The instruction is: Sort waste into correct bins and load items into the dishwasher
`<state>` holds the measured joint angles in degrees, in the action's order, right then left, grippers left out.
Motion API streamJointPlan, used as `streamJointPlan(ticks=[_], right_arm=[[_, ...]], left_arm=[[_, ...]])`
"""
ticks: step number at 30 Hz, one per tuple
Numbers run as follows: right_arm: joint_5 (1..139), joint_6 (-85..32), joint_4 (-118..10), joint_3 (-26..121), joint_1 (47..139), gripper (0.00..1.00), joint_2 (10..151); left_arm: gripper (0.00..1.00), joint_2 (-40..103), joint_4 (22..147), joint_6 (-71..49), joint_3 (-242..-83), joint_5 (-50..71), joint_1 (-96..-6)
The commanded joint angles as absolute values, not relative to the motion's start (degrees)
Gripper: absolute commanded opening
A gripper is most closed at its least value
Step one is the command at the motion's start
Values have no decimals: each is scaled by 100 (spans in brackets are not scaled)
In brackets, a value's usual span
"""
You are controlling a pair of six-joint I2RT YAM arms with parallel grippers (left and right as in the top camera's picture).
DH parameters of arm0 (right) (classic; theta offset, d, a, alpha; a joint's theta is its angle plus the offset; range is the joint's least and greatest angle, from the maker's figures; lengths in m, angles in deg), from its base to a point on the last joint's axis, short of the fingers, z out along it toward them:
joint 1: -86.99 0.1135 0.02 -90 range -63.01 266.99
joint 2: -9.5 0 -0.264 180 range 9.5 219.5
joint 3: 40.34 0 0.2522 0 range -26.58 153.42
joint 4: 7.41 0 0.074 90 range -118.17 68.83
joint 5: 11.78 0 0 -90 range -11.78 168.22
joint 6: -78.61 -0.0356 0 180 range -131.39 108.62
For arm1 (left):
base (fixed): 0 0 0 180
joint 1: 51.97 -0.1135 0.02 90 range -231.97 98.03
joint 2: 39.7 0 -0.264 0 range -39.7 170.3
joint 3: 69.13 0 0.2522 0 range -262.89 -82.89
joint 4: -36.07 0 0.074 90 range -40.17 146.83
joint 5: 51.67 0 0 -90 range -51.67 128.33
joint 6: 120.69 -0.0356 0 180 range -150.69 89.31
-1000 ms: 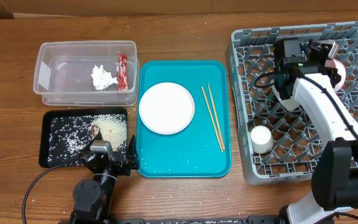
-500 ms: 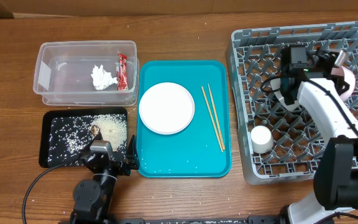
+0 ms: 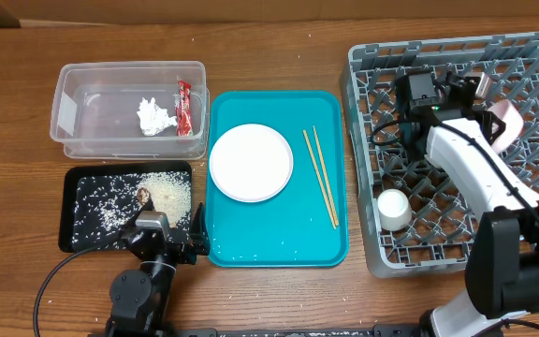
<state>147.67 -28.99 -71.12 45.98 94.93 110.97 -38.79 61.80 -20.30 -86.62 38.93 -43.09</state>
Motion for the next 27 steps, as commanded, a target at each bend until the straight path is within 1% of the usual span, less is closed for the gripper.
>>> streamJointPlan(ticks=[1, 4, 7, 10, 13, 14, 16, 19, 23, 27], right_arm=[[14420, -3065, -6998, 4643, 9747, 41, 10662], [14107, -2997, -6935, 4707, 9911, 41, 10435], [14107, -2632, -6732, 4709, 10003, 40, 10360], [14015, -2617, -6695, 4709, 10016, 40, 10360], [13985, -2656, -6697, 4709, 9961, 40, 10356], [13970, -2949, -6699, 4729, 9913, 41, 10312], [13716, -3118, -6773, 4794, 9863, 41, 10201], [13078, -3118, -6800, 4925, 9701, 45, 9925], [11897, -3268, -6800, 5030, 9176, 49, 9418], [10046, -3290, -6780, 5032, 8129, 53, 8946]], left_arm=[[100, -3945, 6160, -1975, -8638, 3847, -4344], [100, -3945, 6160, -1975, -8638, 3847, -4344], [100, -3945, 6160, -1975, -8638, 3847, -4344], [100, -3945, 6160, -1975, -8638, 3847, -4344], [100, -3945, 6160, -1975, -8638, 3847, -4344], [100, -3945, 6158, -1975, -8638, 3847, -4344], [100, -3945, 6160, -1975, -8638, 3847, -4344], [100, -3945, 6160, -1975, -8638, 3847, -4344], [100, -3945, 6160, -1975, -8638, 3847, -4344], [100, -3945, 6160, -1975, -8638, 3847, -4344]])
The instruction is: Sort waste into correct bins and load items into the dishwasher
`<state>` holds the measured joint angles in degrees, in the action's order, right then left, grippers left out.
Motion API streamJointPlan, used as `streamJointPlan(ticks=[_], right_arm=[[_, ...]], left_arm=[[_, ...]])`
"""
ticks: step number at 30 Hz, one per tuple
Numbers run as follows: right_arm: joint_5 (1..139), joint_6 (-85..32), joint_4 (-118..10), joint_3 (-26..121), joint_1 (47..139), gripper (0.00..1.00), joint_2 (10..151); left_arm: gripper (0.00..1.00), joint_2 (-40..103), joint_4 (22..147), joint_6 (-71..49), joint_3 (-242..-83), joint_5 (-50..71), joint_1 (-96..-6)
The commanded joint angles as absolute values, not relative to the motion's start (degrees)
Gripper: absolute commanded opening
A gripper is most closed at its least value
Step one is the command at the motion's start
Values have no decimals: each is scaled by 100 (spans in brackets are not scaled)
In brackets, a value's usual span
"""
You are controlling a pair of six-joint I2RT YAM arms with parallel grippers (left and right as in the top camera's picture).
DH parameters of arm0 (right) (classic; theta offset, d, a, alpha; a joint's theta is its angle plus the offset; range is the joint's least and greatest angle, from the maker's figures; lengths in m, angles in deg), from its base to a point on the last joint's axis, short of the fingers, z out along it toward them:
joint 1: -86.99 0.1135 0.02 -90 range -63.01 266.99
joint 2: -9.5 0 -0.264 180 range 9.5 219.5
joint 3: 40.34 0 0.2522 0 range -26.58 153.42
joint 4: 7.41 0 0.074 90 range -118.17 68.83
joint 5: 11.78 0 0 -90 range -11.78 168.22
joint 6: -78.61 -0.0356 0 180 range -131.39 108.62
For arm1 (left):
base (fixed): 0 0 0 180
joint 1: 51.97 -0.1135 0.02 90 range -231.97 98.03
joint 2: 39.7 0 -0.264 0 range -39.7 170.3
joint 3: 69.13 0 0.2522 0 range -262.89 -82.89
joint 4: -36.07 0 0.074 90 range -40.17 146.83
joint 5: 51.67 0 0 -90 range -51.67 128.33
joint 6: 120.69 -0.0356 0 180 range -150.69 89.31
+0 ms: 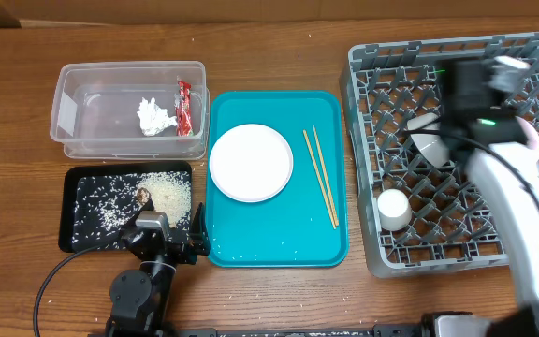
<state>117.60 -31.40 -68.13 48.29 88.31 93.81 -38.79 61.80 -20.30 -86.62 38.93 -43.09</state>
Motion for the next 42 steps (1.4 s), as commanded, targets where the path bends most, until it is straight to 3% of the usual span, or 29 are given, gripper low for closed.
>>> streamJointPlan(ticks=[1, 7, 13, 22, 27, 32, 42], right_arm=[[9635, -3288, -6804, 5032, 7854, 53, 8913], [8005, -3430, -7309, 5032, 6005, 53, 9195], [6822, -3583, -7630, 5032, 4960, 52, 9737], [6567, -3393, -7871, 5030, 5067, 50, 10402], [6918, -3472, -7995, 5030, 5059, 13, 10483], [7537, -3865, -8080, 5035, 5061, 4, 10465], [7638, -2827, -7057, 5046, 5950, 4, 9278]], left_arm=[[100, -3945, 6160, -1975, -8638, 3847, -4344], [100, -3945, 6158, -1975, -8638, 3847, -4344], [100, -3945, 6160, -1975, -8638, 3847, -4344], [100, -3945, 6158, -1975, -8638, 3847, -4344], [100, -3945, 6160, -1975, -8638, 3847, -4344], [100, -3945, 6160, -1975, -8638, 3847, -4344], [100, -3945, 6160, -1975, -8638, 3847, -4344]])
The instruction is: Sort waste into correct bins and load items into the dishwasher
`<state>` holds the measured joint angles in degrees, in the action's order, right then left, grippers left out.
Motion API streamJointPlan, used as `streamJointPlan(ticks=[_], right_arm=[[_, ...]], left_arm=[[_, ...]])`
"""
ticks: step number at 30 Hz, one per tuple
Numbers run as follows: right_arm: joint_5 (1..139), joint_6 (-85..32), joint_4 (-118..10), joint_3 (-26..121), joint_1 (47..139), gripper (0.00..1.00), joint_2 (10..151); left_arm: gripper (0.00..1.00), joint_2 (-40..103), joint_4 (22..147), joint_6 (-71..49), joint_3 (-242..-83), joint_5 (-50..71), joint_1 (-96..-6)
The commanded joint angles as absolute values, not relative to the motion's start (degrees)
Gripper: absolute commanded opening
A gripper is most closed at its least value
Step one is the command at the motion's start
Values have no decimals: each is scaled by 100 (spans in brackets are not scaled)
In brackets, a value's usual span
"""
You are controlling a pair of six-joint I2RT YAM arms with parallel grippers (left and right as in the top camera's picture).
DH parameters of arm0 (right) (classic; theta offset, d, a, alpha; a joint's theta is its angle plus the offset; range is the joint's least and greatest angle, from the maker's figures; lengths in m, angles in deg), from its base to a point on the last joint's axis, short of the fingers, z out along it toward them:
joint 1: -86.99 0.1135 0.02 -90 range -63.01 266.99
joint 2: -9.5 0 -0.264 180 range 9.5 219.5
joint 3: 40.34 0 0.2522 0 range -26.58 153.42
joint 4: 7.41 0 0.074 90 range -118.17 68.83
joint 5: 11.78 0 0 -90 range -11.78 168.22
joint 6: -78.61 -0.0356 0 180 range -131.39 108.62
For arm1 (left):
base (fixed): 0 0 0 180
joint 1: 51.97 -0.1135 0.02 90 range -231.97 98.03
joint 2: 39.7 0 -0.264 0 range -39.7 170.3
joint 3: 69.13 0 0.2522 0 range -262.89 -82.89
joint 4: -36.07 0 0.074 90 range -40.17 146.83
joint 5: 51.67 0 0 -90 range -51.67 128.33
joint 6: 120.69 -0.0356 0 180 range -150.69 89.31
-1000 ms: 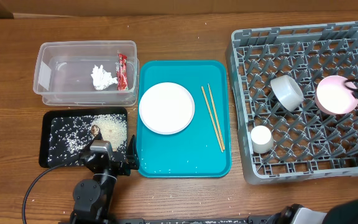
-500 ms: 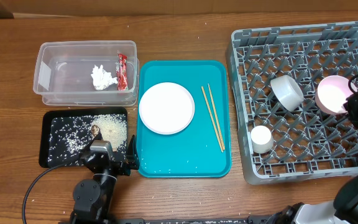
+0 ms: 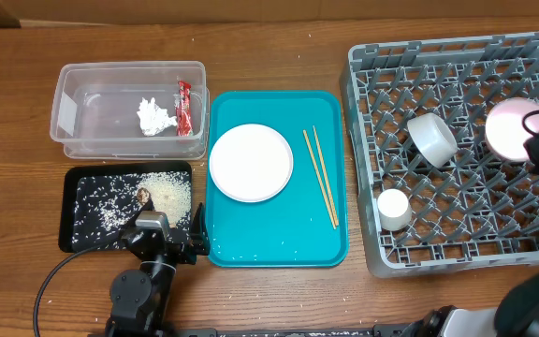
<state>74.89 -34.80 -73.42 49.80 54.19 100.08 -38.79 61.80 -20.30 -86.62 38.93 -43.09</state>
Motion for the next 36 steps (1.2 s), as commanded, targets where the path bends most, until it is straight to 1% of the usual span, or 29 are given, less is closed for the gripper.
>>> streamJointPlan(ticks=[1, 3, 4, 6, 8, 10, 14, 28, 36], right_arm=[[7808, -2733, -6935, 5046, 6134, 4, 9171], [8700, -2582, -6741, 5043, 6569, 4, 9012], [9404, -2593, -6732, 5043, 6807, 4, 8985], [10735, -2742, -6791, 5015, 7201, 4, 9020], [11718, -2954, -6802, 4925, 7487, 4, 9117], [12352, -2962, -6784, 4825, 7694, 4, 9291], [13174, -2962, -6800, 4676, 7854, 4, 9775], [13932, -2954, -6902, 4637, 8578, 4, 10653], [14383, -2888, -6922, 4632, 9012, 4, 10793]], left_arm=[[100, -3945, 6158, -1975, -8638, 3847, -4344], [100, -3945, 6160, -1975, -8638, 3847, -4344], [100, -3945, 6160, -1975, -8638, 3847, -4344], [100, -3945, 6158, -1975, -8638, 3847, -4344], [100, -3945, 6158, -1975, -8638, 3847, -4344], [100, -3945, 6160, -1975, -8638, 3847, -4344], [100, -3945, 6160, -1975, -8638, 3847, -4344], [100, -3945, 6160, -1975, -8638, 3847, -4344], [100, -3945, 6160, -1975, -8638, 3847, -4344]])
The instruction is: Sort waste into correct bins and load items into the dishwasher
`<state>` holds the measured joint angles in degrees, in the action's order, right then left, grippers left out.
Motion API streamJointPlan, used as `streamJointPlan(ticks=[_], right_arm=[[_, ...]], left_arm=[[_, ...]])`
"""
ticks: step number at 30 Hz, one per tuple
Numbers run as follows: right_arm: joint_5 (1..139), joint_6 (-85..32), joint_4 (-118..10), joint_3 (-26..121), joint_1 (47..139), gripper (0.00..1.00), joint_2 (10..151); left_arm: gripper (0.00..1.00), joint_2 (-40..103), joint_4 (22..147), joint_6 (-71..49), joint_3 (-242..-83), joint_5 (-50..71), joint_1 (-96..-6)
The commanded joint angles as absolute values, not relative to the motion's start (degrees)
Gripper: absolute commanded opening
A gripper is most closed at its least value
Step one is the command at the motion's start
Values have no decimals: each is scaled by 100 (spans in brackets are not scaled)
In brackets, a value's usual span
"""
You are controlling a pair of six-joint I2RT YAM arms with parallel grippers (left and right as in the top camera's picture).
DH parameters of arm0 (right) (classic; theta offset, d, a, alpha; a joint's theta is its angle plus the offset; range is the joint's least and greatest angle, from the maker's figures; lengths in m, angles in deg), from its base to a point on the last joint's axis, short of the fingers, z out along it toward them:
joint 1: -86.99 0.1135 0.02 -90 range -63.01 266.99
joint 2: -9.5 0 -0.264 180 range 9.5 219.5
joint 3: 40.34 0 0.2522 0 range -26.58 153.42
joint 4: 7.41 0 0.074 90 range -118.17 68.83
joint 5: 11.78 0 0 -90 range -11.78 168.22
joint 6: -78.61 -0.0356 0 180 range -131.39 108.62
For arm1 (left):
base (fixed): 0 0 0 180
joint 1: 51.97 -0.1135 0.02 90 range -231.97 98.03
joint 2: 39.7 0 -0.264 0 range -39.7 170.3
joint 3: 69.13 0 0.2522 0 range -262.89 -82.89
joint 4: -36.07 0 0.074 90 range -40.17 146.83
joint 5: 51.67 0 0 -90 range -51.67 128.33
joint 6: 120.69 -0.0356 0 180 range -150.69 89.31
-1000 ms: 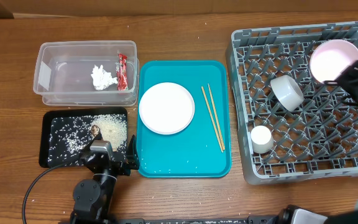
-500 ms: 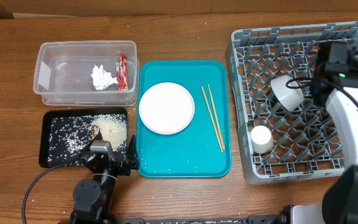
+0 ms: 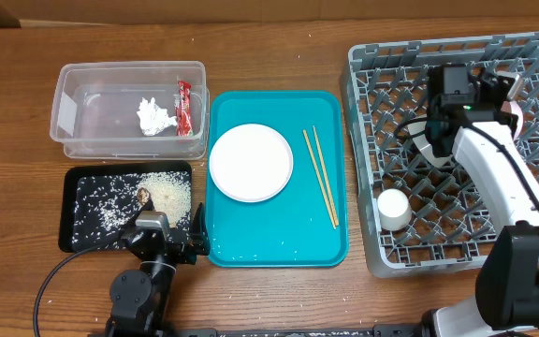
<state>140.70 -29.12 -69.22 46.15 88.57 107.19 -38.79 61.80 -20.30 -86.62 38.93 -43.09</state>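
Note:
My right arm (image 3: 480, 154) reaches over the grey dishwasher rack (image 3: 372, 159), with the right gripper (image 3: 496, 86) at the rack's back right. A sliver of the pink bowl (image 3: 513, 111) shows just beside the gripper; whether the fingers hold it cannot be told. The arm mostly covers the white bowl (image 3: 421, 142), and a small white cup (image 3: 393, 209) stands at the rack's front left. On the teal tray (image 3: 279, 234) lie a white plate (image 3: 251, 162) and a pair of chopsticks (image 3: 322, 176). My left gripper (image 3: 183, 239) rests low by the tray's front left corner.
A clear plastic bin (image 3: 68, 112) at the back left holds a crumpled tissue (image 3: 154, 116) and a red wrapper (image 3: 184, 107). A black tray (image 3: 82, 225) with scattered rice sits in front of it, right beside the left arm.
My right arm was at the far right edge, leaving both bowls in full view. It now reaches back over the rack, covering most of the white bowl and the pink bowl.
At first my right gripper was over the rack's back middle. Then it sat further right with a white bowl showing below it. Later the arm was off to the right, with white and pink bowls in the rack. Now it is over them again. The left arm never moved.

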Motion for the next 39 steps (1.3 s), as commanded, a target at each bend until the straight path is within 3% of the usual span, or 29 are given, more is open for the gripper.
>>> streamJointPlan(ticks=[1, 4, 20, 28, 34, 39], right_arm=[[14444, -2860, -6924, 4632, 9026, 4, 10793], [15073, -2740, -6762, 4635, 9012, 4, 10793], [15014, -2342, -6662, 4622, 8757, 4, 11009], [15019, -2326, -6688, 4619, 9292, 4, 11368], [15014, -2335, -6710, 4622, 9465, 13, 11364], [15012, -2484, -6647, 4696, 9638, 36, 11145]], left_arm=[[100, -3945, 6160, -1975, -8638, 3847, -4344], [100, -3945, 6160, -1975, -8638, 3847, -4344], [100, -3945, 6158, -1975, -8638, 3847, -4344], [100, -3945, 6158, -1975, -8638, 3847, -4344], [100, -3945, 6160, -1975, -8638, 3847, -4344], [100, -3945, 6160, -1975, -8638, 3847, -4344]])
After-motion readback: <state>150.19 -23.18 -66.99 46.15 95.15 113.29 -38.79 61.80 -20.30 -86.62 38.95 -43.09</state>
